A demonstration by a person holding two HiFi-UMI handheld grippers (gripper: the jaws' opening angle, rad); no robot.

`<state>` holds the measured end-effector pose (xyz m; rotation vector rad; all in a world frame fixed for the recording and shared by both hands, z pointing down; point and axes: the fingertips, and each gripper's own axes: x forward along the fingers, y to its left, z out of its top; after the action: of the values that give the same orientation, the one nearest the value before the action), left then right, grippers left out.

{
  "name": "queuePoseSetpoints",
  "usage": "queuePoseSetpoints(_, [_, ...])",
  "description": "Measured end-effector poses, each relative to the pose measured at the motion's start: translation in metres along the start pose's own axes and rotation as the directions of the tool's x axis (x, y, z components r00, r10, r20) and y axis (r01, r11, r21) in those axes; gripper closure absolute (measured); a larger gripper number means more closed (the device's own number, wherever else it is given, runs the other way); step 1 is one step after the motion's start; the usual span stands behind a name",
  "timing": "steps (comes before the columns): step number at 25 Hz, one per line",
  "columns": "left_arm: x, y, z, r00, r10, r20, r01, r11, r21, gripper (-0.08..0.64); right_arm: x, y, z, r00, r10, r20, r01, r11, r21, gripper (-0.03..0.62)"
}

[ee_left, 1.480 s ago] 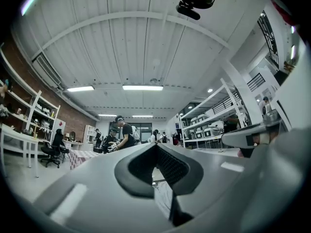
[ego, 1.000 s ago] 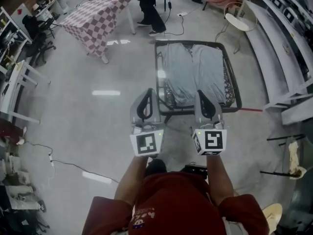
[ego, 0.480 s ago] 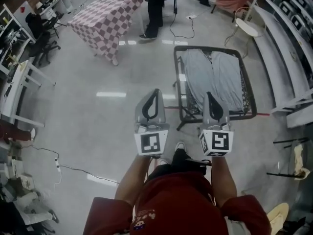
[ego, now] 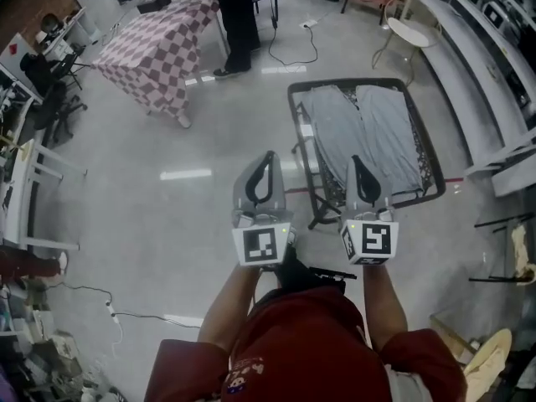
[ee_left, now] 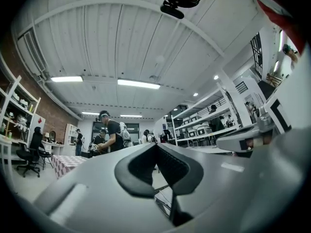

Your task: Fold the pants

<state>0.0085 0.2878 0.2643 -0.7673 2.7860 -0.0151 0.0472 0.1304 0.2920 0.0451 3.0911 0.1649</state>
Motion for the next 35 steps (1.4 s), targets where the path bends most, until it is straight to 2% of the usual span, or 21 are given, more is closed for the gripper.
queuePoseSetpoints(4, [0.047, 0.004, -0.016, 0.997, -0.078, -0.008, 0.078, 0.997, 0.005, 0.555, 0.033, -0.014, -0.013, 0.999, -0.037, -0.017, 0.037, 0.999, -0.019, 0.591])
queuePoseSetpoints(8, [0.101, 0.008, -0.035, 0.988, -0.155, -0.023, 0.154, 0.988, -0.006, 0.555, 0.072, -0.033, -0.024, 0.994, -0.106, -0.023, 0.106, 0.994, -0.001, 0.592])
queuePoseSetpoints(14, [0.173, -0.009, -0.056, 0.956, -0.293, -0.025, 0.293, 0.956, -0.022, 0.555, 0.109, -0.07, -0.028, 0.969, -0.244, -0.026, 0.244, 0.97, -0.004, 0.591])
queuePoseSetpoints(18, [0.205, -0.029, -0.068, 0.927, -0.375, -0.03, 0.374, 0.927, -0.027, 0.555, 0.112, -0.102, -0.031, 0.942, -0.332, -0.046, 0.333, 0.943, -0.001, 0.591])
queuePoseSetpoints(22, [0.228, -0.042, -0.083, 0.89, -0.456, -0.035, 0.453, 0.89, -0.056, 0.555, 0.101, -0.124, -0.038, 0.893, -0.445, -0.061, 0.445, 0.895, -0.022, 0.592])
queuePoseSetpoints(24, [0.24, -0.05, -0.088, 0.864, -0.503, -0.025, 0.5, 0.863, -0.073, 0.555, 0.097, -0.13, -0.04, 0.864, -0.499, -0.071, 0.498, 0.867, -0.037, 0.591])
queuePoseSetpoints(27, [0.257, -0.063, -0.094, 0.812, -0.583, 0.007, 0.581, 0.808, -0.093, 0.555, 0.094, -0.138, -0.043, 0.804, -0.589, -0.082, 0.587, 0.808, -0.052, 0.591])
queuePoseSetpoints(32, [0.284, -0.067, -0.109, 0.701, -0.712, 0.037, 0.709, 0.691, -0.138, 0.555, 0.1, -0.133, -0.044, 0.674, -0.733, -0.095, 0.73, 0.68, -0.069, 0.591])
queuePoseSetpoints(35, [0.294, -0.065, -0.116, 0.62, -0.783, 0.051, 0.781, 0.608, -0.145, 0.555, 0.102, -0.123, -0.043, 0.597, -0.795, -0.107, 0.791, 0.605, -0.088, 0.591])
